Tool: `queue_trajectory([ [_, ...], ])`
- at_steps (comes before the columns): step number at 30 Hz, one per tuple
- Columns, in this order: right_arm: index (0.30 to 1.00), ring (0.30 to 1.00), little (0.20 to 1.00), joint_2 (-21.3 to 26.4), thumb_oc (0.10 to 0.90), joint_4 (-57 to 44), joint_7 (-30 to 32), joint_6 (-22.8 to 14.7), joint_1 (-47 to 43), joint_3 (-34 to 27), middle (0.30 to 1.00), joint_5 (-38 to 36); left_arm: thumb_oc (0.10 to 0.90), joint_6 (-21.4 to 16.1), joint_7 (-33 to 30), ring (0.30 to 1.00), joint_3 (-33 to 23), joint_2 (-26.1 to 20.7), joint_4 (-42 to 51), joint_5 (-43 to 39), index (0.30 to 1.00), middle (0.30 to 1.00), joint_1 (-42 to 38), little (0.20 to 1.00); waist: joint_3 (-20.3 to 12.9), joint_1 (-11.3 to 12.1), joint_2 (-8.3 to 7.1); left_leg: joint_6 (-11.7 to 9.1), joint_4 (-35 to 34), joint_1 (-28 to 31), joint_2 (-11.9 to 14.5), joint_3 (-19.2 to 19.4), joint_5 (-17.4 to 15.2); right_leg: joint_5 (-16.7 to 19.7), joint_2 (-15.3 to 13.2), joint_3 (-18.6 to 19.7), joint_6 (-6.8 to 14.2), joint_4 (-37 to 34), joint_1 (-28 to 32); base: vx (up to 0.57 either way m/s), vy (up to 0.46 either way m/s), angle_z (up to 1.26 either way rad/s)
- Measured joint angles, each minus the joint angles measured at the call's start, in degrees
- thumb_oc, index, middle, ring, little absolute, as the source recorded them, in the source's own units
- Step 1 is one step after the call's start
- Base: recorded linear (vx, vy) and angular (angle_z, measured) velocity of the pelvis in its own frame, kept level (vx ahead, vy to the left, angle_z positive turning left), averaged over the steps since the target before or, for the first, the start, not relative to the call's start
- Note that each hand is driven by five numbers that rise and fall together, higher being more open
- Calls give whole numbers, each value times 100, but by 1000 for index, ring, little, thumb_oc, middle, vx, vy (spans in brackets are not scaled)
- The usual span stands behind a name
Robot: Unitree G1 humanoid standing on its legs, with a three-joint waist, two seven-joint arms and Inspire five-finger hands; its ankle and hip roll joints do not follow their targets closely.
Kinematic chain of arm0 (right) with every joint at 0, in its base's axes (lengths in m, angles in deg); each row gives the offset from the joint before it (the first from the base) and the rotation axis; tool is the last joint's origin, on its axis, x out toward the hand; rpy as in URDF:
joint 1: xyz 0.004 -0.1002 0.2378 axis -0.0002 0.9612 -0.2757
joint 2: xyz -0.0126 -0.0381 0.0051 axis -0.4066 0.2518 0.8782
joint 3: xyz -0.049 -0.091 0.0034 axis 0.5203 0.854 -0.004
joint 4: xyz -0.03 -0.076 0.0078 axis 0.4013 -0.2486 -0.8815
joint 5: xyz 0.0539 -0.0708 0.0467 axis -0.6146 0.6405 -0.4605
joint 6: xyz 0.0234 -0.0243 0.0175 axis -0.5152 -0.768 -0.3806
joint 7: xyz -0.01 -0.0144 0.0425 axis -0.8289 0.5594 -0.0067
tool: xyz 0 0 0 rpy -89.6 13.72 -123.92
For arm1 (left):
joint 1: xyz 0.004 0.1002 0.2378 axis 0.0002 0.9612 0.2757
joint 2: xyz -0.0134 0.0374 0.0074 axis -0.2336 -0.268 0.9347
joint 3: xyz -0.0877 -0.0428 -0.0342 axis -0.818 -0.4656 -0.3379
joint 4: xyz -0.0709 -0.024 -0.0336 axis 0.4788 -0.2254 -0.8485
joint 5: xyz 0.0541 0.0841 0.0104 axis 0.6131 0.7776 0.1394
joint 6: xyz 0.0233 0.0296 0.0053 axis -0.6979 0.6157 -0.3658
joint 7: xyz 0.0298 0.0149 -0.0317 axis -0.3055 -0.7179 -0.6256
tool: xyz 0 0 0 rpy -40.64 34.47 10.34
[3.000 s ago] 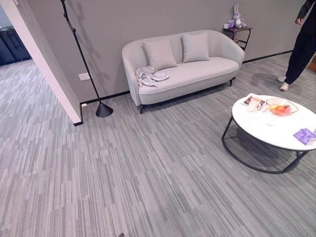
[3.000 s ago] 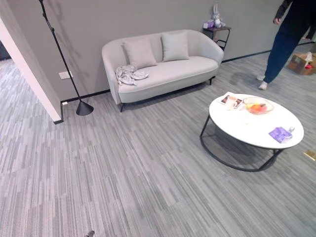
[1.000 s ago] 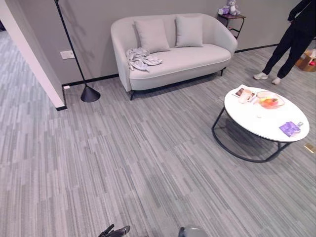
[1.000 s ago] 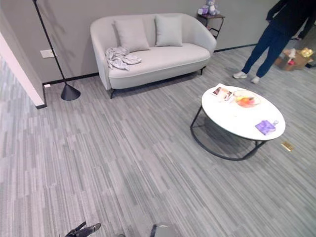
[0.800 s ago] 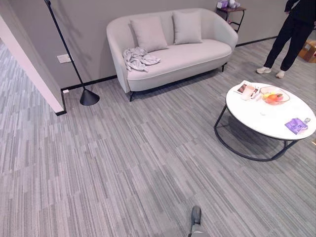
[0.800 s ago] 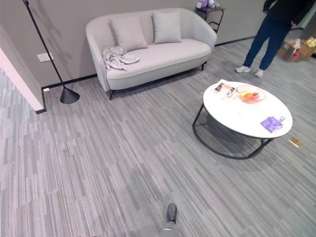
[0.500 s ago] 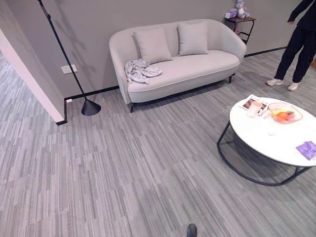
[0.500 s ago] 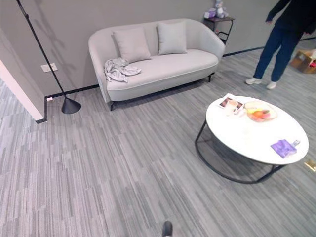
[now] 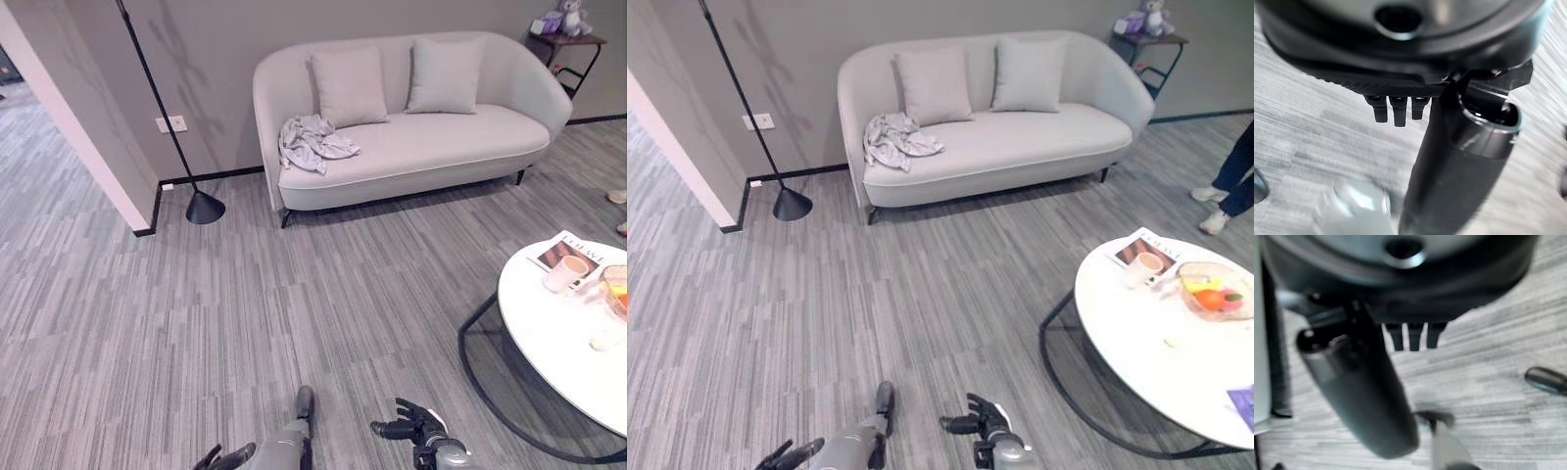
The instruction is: Hang the clothes on the sofa on the clothes rack.
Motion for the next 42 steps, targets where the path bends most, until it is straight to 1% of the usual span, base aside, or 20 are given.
queue_trajectory([
  [2,900,900,900,-9,800,-571,99,111,156,-23,900,158,800,35,-10,900,-410,-159,-73,-48,900,900,-55,900,199,15,-493,127,173,71,-136,184,68,-63,-275,74,79,163,-38,386,71,-35],
  [4,900,900,900,-2,800,-835,168,56,138,-72,900,252,800,117,-46,900,-583,-258,-283,-92,900,900,-68,900,207,44,-637,515,357,188,-104,263,495,-74,-173,216,104,210,-14,445,95,-43],
  [7,900,900,900,1,800,-1094,298,33,176,-151,900,420,800,165,-98,900,-757,-246,-283,-153,900,900,-154,900,135,85,-777,551,798,404,-159,516,94,60,-288,180,27,371,173,369,125,-24],
  [11,900,900,900,-71,800,-1140,332,37,9,-31,900,692,800,164,-188,900,-464,-227,110,-150,900,900,-532,900,67,144,-723,635,636,826,-163,665,-195,80,-487,273,139,1657,-225,321,169,-11],
  [13,900,900,900,-42,800,-1203,351,123,25,50,900,906,800,103,-173,900,-269,-212,409,-129,900,900,-663,900,19,190,-687,718,473,1019,-283,696,-213,204,-578,324,591,2472,-516,277,197,-5],
  [15,900,900,900,197,800,-1825,406,270,62,215,900,1388,800,102,-253,900,211,-183,513,-9,900,900,-764,900,95,-29,-392,742,224,1283,-257,457,-166,1125,-933,320,1312,5400,-1965,208,112,52],
  [18,900,900,900,181,800,-2233,569,364,7,192,900,1986,800,37,-306,900,380,-206,600,98,900,900,-769,900,88,-163,-310,1079,192,1691,-461,147,-387,763,-1097,437,1104,6108,-2894,388,1,44],
  [19,900,900,900,500,800,-2928,625,456,9,146,900,2363,800,47,-290,900,449,-35,566,175,900,900,-696,900,106,-195,22,980,-50,2012,-416,-68,-342,172,-1286,-102,655,5071,-3053,404,-262,81],
  [21,900,900,900,827,800,-3366,828,418,-41,-55,900,2689,800,44,-283,900,555,43,527,367,900,900,-555,900,6,-295,185,756,-201,2126,-434,-334,-398,435,-1740,-389,314,2097,-3002,514,-454,86],
  [23,900,900,900,895,800,-3376,942,434,118,-324,900,2883,800,41,-286,900,389,-8,237,526,900,900,-627,900,-131,-351,-25,317,-227,2137,-569,-844,-509,1159,-2174,212,926,553,-2901,464,-459,115],
  [24,900,900,900,919,800,-3535,949,464,325,-476,900,2929,800,60,-352,900,407,-52,105,544,900,900,-703,900,-171,-391,-89,361,-168,2088,-590,-1045,-591,1380,-2372,388,1000,-100,-2718,432,-415,140],
  [25,900,900,900,889,800,-3578,961,522,360,-480,900,3021,800,75,-446,900,342,-155,111,544,900,900,-574,900,-68,-391,-179,350,-158,2301,-368,-1066,-620,2231,-2519,235,1080,-69,-2824,456,-426,100],
  [27,900,900,900,882,800,-3573,959,548,367,-376,900,3069,800,73,-512,900,248,-224,143,547,900,900,-342,900,-91,-438,-296,159,-230,2612,-145,-1324,-746,2599,-2352,-87,1136,-82,-2610,382,-394,69],
  [30,900,900,900,875,800,-3580,949,560,355,-204,900,3122,800,75,-507,900,86,-371,167,531,900,900,-195,900,-244,-479,-539,-173,-465,2939,327,-1578,-907,2567,-1438,258,1085,-40,-2233,278,-383,55],
  [31,900,900,900,976,800,-3561,933,567,287,-200,900,3157,800,85,-527,900,-97,-240,209,463,900,900,-162,900,-311,-370,-372,-337,-450,3003,674,-1523,-1032,2460,-1081,104,563,-16,-2216,281,-503,20],
  [32,900,900,900,1074,800,-3550,973,557,139,-337,900,3175,800,17,-490,900,-134,176,227,282,900,900,-33,900,-301,-361,-219,-521,79,2715,979,-1342,-926,2059,-743,9,388,212,-2199,358,-636,22],
  [35,900,900,900,1297,800,-3577,1077,550,31,-430,900,3175,800,66,-380,900,-277,239,363,65,900,900,-68,900,-225,-256,-236,-658,2253,1788,1499,-1348,-821,1699,-179,-294,-167,112,-1790,287,-528,29],
  [37,900,900,900,1320,800,-3571,1242,532,66,-553,900,3144,800,14,-381,900,-221,159,485,-12,900,900,-113,900,-119,-154,-313,-342,3697,891,1719,-1027,297,1388,68,-389,-546,14,-1516,149,-246,35],
  [40,900,900,900,1317,800,-3520,1350,531,-105,-500,900,3140,800,-49,-371,900,-270,56,1078,-146,900,900,-167,900,125,42,-551,-268,4295,76,1439,-794,-314,1214,136,-333,-631,5,-1394,192,-43,3],
  [42,900,900,900,1327,800,-3498,1360,516,-406,-438,900,3137,800,-22,-377,900,-63,130,1165,-140,900,900,-164,900,249,92,-507,-270,2696,47,821,-514,-622,1169,107,-349,-534,5,-1336,293,66,-35],
])
